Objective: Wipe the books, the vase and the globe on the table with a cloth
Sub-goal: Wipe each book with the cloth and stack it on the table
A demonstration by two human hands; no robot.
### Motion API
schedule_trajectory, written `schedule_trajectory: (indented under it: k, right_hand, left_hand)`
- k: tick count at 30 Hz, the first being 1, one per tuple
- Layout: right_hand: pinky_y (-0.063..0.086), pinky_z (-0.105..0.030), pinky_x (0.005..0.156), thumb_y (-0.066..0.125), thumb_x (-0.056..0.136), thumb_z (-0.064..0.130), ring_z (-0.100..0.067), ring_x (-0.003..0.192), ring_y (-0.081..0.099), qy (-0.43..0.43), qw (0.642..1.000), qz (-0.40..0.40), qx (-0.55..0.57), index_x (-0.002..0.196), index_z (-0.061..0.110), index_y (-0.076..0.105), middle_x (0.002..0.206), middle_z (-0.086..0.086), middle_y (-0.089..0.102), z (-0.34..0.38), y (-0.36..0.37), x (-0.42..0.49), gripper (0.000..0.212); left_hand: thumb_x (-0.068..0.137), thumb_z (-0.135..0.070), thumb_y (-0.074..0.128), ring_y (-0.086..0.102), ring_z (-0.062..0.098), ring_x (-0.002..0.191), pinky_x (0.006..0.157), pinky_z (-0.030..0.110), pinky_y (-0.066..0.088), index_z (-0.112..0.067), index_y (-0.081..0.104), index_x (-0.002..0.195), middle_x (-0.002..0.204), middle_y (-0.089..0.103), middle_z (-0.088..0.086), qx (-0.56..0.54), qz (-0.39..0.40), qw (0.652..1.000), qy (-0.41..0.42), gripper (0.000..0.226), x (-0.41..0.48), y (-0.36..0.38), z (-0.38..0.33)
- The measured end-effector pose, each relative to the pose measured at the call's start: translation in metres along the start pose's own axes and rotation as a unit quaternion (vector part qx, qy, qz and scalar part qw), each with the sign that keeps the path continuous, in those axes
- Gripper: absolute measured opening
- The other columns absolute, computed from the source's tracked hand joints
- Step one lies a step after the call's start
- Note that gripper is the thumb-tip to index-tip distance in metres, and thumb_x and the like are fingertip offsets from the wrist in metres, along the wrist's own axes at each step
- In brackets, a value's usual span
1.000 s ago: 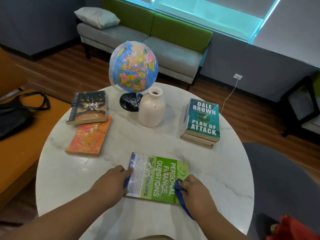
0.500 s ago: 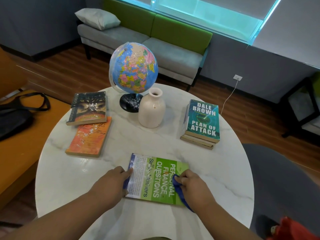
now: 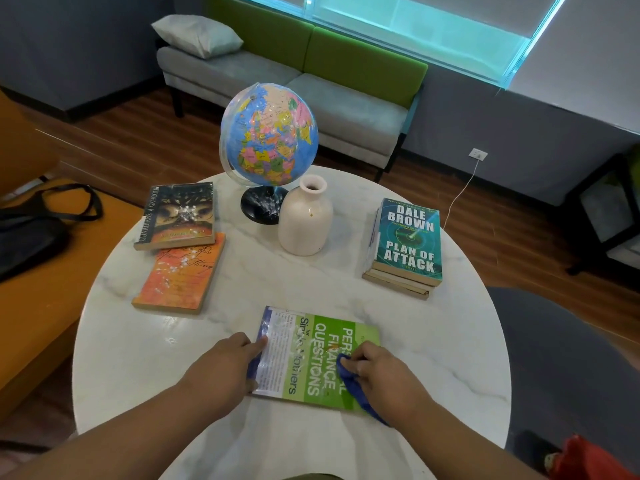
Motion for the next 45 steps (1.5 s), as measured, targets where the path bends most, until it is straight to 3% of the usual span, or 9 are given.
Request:
schedule_trajectory:
  k: [6,12,17,21,27,31,36,42,45]
  right_hand:
    - [0.038,-0.026,0.063,0.052,0.096,0.019,-0.02,0.074,0.053,0.041,0.999,-0.005,0.023,0.099,0.01,0.061,0.091,-0.007,0.057,0.003,-0.001,0.011,0.012]
    - [0.035,-0.025,0.047,0.063,0.09,0.021,-0.014,0.05,0.048,0.137,0.966,-0.024,0.217,0.073,0.01,0.052,0.059,-0.007,0.054,0.007,-0.011,0.021,0.023]
    - [0.041,-0.023,0.051,0.061,0.092,0.032,-0.02,0.058,0.054,0.088,0.987,0.036,0.127,0.088,0.009,0.06,0.076,-0.015,0.062,0.01,-0.006,0.017,0.024]
    - [0.048,-0.044,0.066,0.07,0.082,0.033,-0.028,0.066,0.06,0.134,0.969,-0.012,0.206,0.07,0.018,0.058,0.065,-0.01,0.061,-0.001,-0.014,0.03,0.023]
    - [0.039,-0.022,0.05,0.067,0.089,0.021,-0.015,0.055,0.053,0.11,0.974,0.069,0.186,0.086,0.009,0.061,0.063,-0.004,0.059,0.014,-0.017,0.02,0.014]
    - [0.04,-0.028,0.056,0.064,0.089,0.029,-0.02,0.061,0.056,0.123,0.975,-0.018,0.183,0.076,0.016,0.059,0.069,-0.009,0.061,0.011,-0.021,0.033,0.02]
    - [0.042,-0.019,0.056,0.067,0.089,0.018,-0.015,0.061,0.057,0.11,0.965,0.078,0.227,0.08,0.013,0.062,0.074,-0.014,0.06,0.017,-0.008,0.031,0.012]
    - [0.043,-0.032,0.069,0.054,0.095,0.032,-0.023,0.081,0.058,0.025,1.0,0.008,-0.007,0.093,0.02,0.06,0.096,-0.008,0.061,0.011,-0.011,0.043,0.014]
    - [0.039,-0.027,0.064,0.066,0.089,0.023,-0.019,0.073,0.055,0.051,0.983,0.068,0.163,0.09,0.012,0.064,0.085,-0.009,0.061,0.009,-0.003,0.038,0.012]
  left_hand:
    - [0.092,-0.038,0.058,0.046,0.008,0.114,0.094,0.019,0.042,-0.029,0.017,0.153,0.127,0.044,-0.008,0.001,0.002,1.0,-0.003,0.073,0.0,0.0,-0.001]
    - [0.092,-0.037,0.058,0.046,0.009,0.115,0.093,0.019,0.041,-0.029,0.017,0.153,0.127,0.044,-0.008,0.003,0.003,1.0,0.0,0.073,0.0,-0.002,-0.002]
    - [0.092,-0.037,0.058,0.046,0.009,0.115,0.094,0.02,0.042,-0.03,0.017,0.153,0.127,0.044,-0.008,0.004,0.005,1.0,-0.004,0.074,0.0,-0.002,-0.001]
    - [0.091,-0.037,0.059,0.046,0.009,0.115,0.095,0.022,0.043,-0.029,0.017,0.153,0.127,0.044,-0.008,0.002,0.01,1.0,-0.005,0.074,0.0,-0.002,-0.003]
    - [0.092,-0.037,0.058,0.046,0.009,0.115,0.095,0.021,0.043,-0.029,0.017,0.153,0.128,0.044,-0.008,0.006,0.01,1.0,-0.002,0.074,0.0,-0.003,-0.003]
    - [0.092,-0.037,0.058,0.046,0.009,0.115,0.095,0.021,0.043,-0.029,0.016,0.153,0.129,0.044,-0.007,0.009,0.011,1.0,0.0,0.074,0.0,-0.004,-0.004]
    - [0.092,-0.037,0.058,0.046,0.009,0.114,0.095,0.02,0.044,-0.029,0.016,0.153,0.128,0.044,-0.007,0.007,0.011,1.0,-0.001,0.074,0.0,-0.005,-0.004]
    - [0.092,-0.036,0.057,0.046,0.01,0.115,0.095,0.02,0.042,-0.03,0.017,0.153,0.128,0.044,-0.006,0.01,0.014,1.0,0.001,0.073,0.0,-0.005,-0.003]
    - [0.092,-0.037,0.057,0.046,0.009,0.115,0.094,0.02,0.042,-0.03,0.017,0.153,0.128,0.044,-0.007,0.01,0.013,1.0,0.001,0.073,0.0,-0.005,-0.003]
Point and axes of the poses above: each hand's wrist, its own x-axis towards the middle knuckle, its own y-axis out of the palm, z = x × y, the point moved 1 cm from there along x, towards the middle knuckle
